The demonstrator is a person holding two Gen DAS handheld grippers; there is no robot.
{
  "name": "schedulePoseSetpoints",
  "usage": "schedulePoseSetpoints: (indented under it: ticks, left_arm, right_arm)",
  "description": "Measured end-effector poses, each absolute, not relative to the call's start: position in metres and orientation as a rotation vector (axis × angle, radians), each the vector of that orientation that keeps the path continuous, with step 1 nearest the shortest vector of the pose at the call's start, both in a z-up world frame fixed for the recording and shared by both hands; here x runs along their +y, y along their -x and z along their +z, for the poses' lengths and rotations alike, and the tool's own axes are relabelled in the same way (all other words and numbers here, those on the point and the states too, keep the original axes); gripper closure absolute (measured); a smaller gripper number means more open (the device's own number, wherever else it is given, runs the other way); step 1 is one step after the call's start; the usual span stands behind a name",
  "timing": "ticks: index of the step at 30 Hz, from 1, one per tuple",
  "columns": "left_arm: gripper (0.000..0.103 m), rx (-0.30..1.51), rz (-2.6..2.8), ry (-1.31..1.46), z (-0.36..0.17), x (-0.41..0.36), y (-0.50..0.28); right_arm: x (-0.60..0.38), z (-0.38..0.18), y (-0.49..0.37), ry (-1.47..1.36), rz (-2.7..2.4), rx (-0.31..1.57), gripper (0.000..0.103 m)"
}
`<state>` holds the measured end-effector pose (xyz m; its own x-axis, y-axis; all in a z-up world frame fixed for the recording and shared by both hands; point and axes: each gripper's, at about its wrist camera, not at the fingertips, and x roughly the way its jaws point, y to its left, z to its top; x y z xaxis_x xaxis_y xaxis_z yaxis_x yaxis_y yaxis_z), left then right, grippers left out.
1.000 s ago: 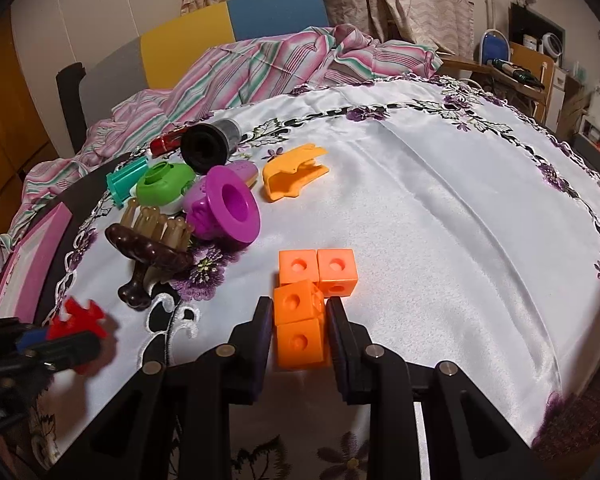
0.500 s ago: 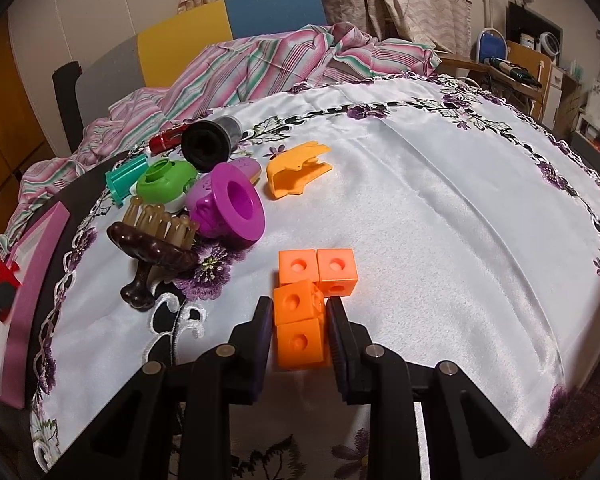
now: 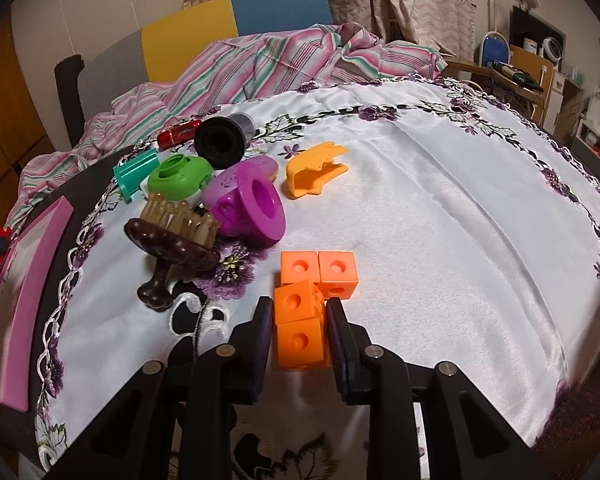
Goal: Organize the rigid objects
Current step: 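Carry the red block into the pink tray and open the left gripper while the right holds the cubes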
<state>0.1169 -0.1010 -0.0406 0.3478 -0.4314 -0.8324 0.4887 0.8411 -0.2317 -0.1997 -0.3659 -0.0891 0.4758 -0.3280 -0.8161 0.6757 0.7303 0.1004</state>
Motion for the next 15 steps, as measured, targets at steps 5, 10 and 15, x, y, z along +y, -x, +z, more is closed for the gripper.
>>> schedulePoseSetpoints:
  ticks: [5, 10, 15]
  left_arm:
    - [0.089, 1.09, -0.53, -0.078, -0.058, -0.096, -0.151]
    - [0.089, 1.113, -0.482, -0.075, -0.074, -0.09, -0.175]
    - [0.088, 1.12, -0.448, -0.06, -0.083, -0.082, -0.182]
  right_arm:
    - [-0.364, -0.088, 0.199, -0.441, -0.661, 0.885, 0.076]
    - [-0.365, -0.079, 0.202, -0.448, -0.706, 0.865, 0.076]
    - [-0.359, -0.044, 0.194, -0.43, -0.685, 0.772, 0.076]
